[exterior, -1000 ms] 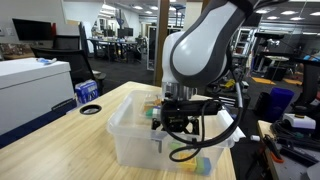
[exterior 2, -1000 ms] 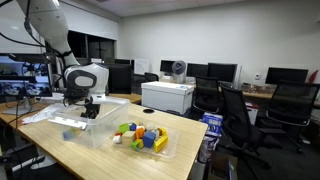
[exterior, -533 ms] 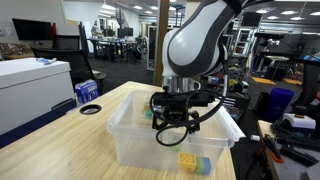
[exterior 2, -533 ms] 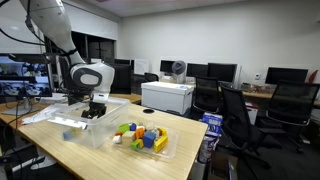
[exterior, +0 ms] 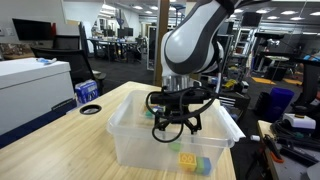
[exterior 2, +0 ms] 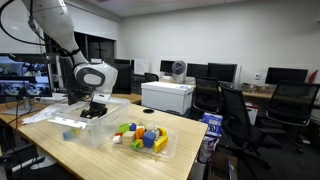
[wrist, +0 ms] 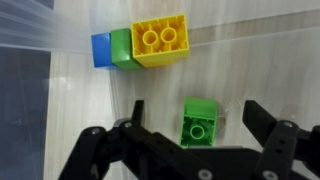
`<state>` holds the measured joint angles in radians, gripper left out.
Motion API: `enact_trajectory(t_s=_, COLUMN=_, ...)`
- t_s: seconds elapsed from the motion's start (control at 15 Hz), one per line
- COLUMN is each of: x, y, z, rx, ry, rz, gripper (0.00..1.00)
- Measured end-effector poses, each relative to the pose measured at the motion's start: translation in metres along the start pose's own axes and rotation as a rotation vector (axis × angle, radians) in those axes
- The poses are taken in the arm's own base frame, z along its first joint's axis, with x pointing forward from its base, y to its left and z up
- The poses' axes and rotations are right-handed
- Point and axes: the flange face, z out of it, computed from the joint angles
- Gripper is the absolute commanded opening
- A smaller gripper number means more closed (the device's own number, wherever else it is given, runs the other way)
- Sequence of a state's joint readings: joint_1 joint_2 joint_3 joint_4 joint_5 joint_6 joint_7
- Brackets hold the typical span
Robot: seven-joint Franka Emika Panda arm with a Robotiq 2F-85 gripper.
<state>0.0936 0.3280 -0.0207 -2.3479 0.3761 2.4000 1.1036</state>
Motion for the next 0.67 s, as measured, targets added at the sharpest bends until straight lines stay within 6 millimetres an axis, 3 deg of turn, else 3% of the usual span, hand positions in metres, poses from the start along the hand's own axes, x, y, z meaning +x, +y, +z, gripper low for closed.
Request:
enact_trajectory(t_s=0.33, x=0.010, y=-0.002, z=0.015, rx=-0.054, ry=-0.013, rz=0.031, gripper=0.96)
enact_trajectory(t_s=0.4, x=0.013, y=-0.002, z=0.016, rx=-0.062, ry=-0.008, rz=0.040, gripper=0.74)
enact_trajectory(t_s=0.53, x=0.022, y=-0.004, z=0.015, rx=-0.075, ry=0.006, rz=0.065, gripper=0.69)
enact_trajectory(t_s=0.67, x=0.027, y=-0.007, z=0.014, rx=-0.086, ry=0.018, rz=0.075, gripper=0.53)
